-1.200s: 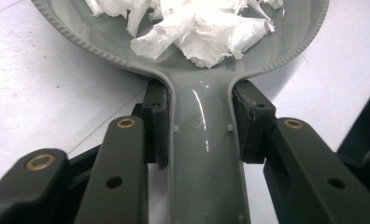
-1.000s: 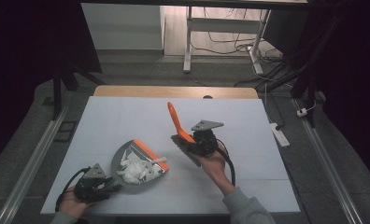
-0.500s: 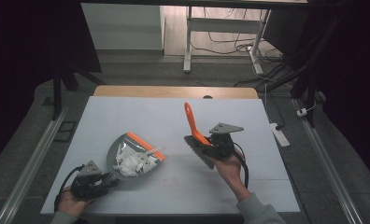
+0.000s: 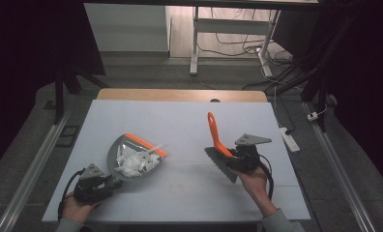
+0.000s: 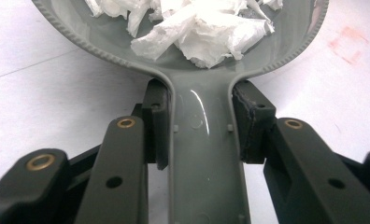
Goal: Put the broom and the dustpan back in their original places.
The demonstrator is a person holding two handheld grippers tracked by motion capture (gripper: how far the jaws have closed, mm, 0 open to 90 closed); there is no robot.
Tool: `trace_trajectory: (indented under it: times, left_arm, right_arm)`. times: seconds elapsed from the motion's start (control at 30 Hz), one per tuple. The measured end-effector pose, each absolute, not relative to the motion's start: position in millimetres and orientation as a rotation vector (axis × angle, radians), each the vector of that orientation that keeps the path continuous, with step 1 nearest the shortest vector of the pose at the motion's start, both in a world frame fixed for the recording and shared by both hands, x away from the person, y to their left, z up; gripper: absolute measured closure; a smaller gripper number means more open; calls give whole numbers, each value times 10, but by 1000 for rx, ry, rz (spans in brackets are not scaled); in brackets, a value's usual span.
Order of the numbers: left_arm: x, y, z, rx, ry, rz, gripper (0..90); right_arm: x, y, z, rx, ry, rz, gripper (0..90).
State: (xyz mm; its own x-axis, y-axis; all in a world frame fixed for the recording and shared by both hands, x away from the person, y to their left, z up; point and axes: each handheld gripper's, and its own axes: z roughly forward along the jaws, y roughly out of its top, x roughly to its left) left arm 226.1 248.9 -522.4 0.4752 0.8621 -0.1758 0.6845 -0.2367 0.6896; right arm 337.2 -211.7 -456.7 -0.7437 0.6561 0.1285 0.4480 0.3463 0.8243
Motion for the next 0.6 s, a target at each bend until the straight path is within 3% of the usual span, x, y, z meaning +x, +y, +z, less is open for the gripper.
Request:
trace_trajectory:
  times: [0.6]
  left_arm:
    - [2396,2445,-5224,1873,1495,369,616]
  right_arm:
    - [3254,-2609,-4698,1143,2478,1359,706]
